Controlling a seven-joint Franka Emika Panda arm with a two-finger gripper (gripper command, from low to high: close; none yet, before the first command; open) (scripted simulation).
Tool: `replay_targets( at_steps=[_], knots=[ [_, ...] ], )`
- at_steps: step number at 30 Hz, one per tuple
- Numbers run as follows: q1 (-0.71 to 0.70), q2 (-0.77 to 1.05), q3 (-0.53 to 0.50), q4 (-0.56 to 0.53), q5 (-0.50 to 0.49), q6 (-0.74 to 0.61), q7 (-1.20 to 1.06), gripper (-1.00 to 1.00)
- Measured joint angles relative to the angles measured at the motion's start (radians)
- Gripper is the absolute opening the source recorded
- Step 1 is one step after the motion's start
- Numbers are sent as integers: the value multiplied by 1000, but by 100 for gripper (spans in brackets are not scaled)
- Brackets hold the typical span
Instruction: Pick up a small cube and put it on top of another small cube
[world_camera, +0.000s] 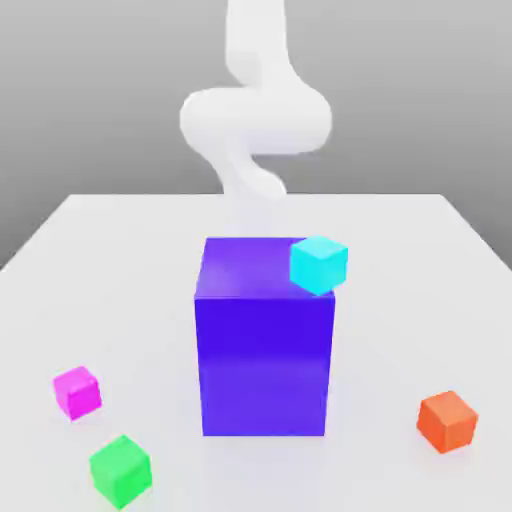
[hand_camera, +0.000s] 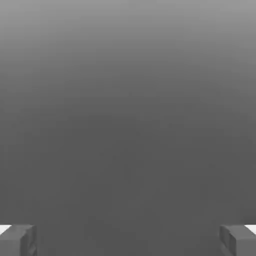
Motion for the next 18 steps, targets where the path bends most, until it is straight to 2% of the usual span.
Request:
replay_targets(
  at_steps=[10, 18],
  knots=[
    [-120, 366, -144, -156, 14, 205, 45, 0],
    [-230, 658, -256, -279, 67, 365, 50, 0]
  ],
)
